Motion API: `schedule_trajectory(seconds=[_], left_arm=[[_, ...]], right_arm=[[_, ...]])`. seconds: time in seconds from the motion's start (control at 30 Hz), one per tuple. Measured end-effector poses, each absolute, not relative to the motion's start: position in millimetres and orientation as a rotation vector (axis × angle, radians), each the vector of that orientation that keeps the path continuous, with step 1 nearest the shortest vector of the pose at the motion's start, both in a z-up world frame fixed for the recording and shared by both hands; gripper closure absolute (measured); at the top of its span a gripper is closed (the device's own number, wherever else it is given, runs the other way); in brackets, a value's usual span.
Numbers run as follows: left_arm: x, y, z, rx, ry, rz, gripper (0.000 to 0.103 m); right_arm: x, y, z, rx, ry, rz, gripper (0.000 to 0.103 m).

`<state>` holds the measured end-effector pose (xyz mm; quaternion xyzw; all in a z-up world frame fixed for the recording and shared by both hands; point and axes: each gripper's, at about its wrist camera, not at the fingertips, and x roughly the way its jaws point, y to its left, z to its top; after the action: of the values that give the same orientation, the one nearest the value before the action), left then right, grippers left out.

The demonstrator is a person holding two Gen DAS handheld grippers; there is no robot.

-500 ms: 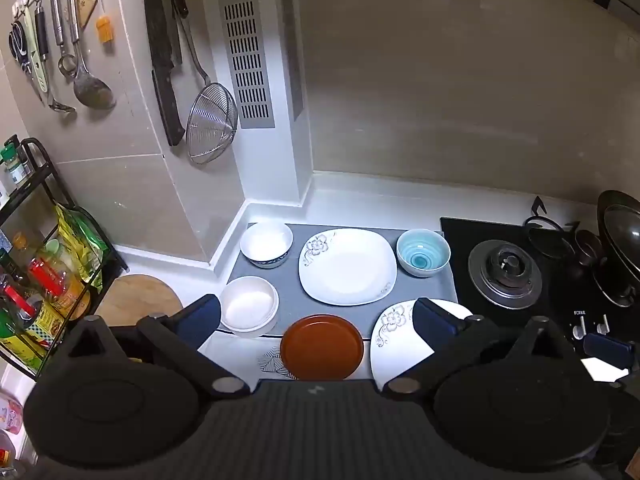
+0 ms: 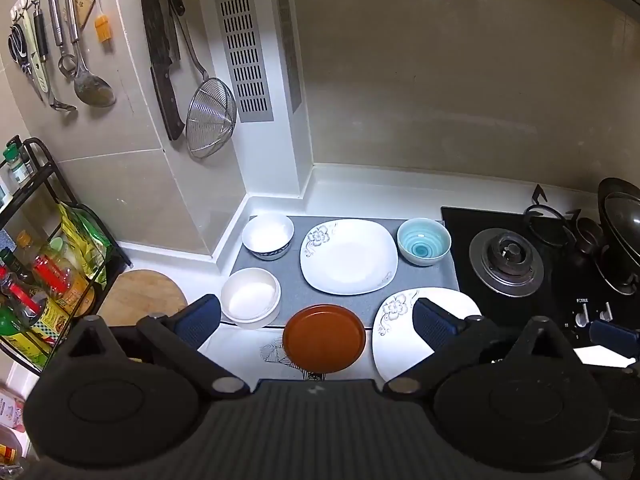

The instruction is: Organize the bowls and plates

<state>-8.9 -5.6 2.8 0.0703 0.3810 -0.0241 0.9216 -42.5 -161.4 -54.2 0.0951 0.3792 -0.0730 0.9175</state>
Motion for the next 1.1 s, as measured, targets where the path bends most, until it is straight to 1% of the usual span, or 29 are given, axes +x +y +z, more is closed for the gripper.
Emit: schedule_trajectory(seconds=[0.37, 1.1], left_arm=[[-11, -3, -1, 0.132, 0.811, -0.065, 0.001], [-27, -13, -3, 0.153, 0.796, -0.043, 0.001]], right_arm=[[-46, -160, -55, 0.203, 0.786, -0.142, 0.000], [-57, -166, -61, 0.244, 0.794, -0.132, 0.000]])
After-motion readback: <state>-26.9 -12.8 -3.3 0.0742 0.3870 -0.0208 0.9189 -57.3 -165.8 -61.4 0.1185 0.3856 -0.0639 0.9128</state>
